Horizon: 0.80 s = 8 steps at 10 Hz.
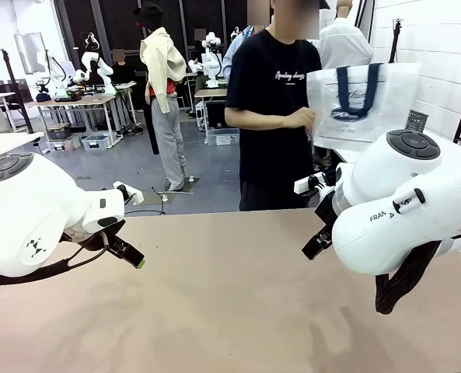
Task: Transfer purchased items from the store into the shopping bag.
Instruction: Open the Reusable shopping bag in the center of the table.
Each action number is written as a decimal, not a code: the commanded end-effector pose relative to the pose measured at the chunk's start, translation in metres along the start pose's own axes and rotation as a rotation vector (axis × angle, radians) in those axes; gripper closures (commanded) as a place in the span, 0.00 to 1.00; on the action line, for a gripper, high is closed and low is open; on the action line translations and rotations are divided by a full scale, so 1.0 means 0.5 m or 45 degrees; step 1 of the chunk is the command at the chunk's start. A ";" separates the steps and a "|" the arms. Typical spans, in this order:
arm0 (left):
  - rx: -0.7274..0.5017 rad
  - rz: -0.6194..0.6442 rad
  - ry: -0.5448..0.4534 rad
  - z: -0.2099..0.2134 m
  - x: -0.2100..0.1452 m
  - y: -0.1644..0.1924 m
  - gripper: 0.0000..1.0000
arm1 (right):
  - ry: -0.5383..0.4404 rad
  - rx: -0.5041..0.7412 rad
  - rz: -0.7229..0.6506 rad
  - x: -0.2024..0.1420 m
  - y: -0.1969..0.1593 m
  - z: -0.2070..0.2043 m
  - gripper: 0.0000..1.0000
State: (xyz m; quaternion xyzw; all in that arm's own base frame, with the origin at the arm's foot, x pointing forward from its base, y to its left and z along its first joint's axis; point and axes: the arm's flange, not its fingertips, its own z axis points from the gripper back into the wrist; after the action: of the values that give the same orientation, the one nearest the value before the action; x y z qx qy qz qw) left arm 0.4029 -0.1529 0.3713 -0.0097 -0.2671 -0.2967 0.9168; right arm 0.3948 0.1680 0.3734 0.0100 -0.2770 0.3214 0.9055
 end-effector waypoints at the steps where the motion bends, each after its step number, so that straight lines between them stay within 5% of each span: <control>1: 0.000 0.005 -0.001 0.000 -0.001 0.003 0.00 | 0.000 0.000 0.000 0.000 0.000 0.000 0.00; 8: 0.000 0.005 -0.001 0.000 -0.001 0.003 0.00 | 0.000 0.000 0.000 0.000 0.000 0.000 0.00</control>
State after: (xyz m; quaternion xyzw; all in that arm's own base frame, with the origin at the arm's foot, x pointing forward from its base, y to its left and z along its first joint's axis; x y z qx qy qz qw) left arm 0.4029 -0.1529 0.3713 -0.0097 -0.2671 -0.2967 0.9168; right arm 0.3948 0.1680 0.3734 0.0100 -0.2770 0.3214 0.9055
